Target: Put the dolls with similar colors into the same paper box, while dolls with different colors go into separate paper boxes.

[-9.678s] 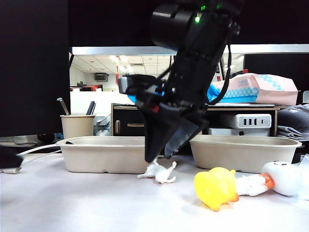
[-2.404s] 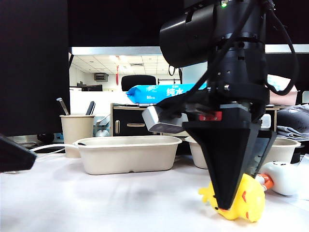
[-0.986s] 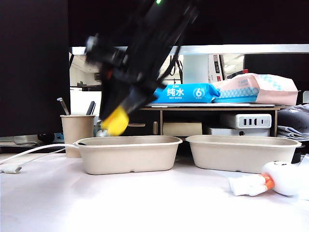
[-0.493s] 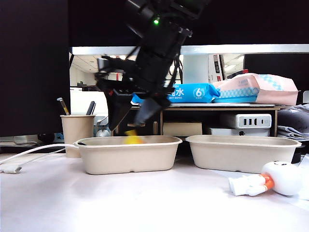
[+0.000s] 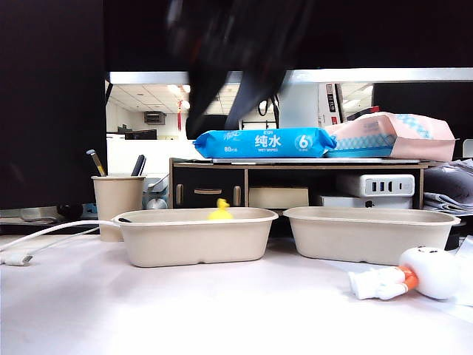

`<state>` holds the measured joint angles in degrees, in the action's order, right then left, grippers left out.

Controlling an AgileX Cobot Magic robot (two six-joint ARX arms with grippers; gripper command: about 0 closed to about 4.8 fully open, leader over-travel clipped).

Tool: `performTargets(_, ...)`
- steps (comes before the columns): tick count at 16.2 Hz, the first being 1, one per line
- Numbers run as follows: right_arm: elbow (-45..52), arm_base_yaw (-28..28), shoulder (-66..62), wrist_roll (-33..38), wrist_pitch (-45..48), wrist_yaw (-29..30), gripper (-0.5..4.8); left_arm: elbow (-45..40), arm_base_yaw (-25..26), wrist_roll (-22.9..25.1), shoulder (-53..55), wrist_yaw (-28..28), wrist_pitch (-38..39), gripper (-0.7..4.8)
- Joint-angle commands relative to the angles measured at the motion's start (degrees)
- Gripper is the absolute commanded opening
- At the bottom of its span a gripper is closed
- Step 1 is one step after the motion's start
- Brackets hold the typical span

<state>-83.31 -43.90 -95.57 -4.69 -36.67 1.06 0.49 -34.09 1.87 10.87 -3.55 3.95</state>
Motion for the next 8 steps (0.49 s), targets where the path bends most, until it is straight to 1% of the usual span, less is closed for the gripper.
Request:
performTargets(1,0.3,0.1,4.9,-3.6,-13.7,-2.6,3.31,0.0,-7.3,0.0,7.3,-0.2,-0.2,-0.05)
performTargets(2,0.6,0.1,5.6,-4.5,-18.1,-2.4,3.42,0.0,-9.0,0.1,9.1,-0.2,-0.2,-0.05)
performTargets(4,2.8,0.1,6.1,-6.1,-24.3,-2.4,3.43,0.0,-12.0,0.1,13.2,-0.3,-0.2,-0.05)
performTargets(6,7.0,0.1,6.7,-7.5,-26.5,-2.4,3.49,0.1,-13.4,-0.2,15.1,-0.4,-0.7,-0.05)
performTargets(8,12.3,0.1,7.0,-7.6,-26.4,-2.4,3.49,0.1,-14.2,-0.3,15.7,-0.4,-1.2,-0.05)
